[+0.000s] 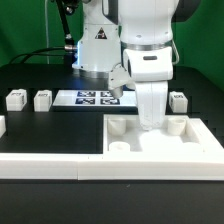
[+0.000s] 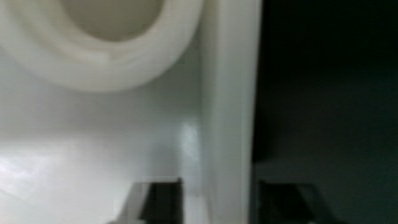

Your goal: Assemble square table

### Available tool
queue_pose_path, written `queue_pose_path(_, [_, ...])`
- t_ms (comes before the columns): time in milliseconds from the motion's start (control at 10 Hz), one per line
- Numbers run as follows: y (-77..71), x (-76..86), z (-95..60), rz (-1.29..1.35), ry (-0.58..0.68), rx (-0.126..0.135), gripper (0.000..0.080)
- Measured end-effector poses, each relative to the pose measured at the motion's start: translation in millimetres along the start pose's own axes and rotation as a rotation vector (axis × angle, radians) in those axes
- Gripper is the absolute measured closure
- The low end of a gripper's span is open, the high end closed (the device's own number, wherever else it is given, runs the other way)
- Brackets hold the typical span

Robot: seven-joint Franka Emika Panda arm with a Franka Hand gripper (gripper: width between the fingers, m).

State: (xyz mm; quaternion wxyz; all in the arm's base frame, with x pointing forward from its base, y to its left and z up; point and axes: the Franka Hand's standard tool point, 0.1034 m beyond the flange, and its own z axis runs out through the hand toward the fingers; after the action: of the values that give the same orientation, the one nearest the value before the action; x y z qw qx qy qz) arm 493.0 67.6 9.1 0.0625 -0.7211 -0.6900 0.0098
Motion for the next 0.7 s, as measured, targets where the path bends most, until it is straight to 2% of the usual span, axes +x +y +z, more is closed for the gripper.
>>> queue_pose_path(100, [0.0,-0.3,0.1,0.001,0.0,0.0,0.0489])
queue_pose_path(200, [0.0,-0.4,0.2,0.001,0.0,0.0,0.0489])
queue_pose_path(300, [-0.1,-0.6,0.3,0.002,0.0,0.001,0.0296])
queue_pose_path(400, [-0.1,-0.8,0.5,0.002,0.0,0.001,0.0195])
queue_pose_path(500, [0.0,-0.9,0.3,0.002,0.0,0.0,0.0164])
queue_pose_path(700, [0.2,-1.0,0.3,0.003,0.0,0.0,0.0152])
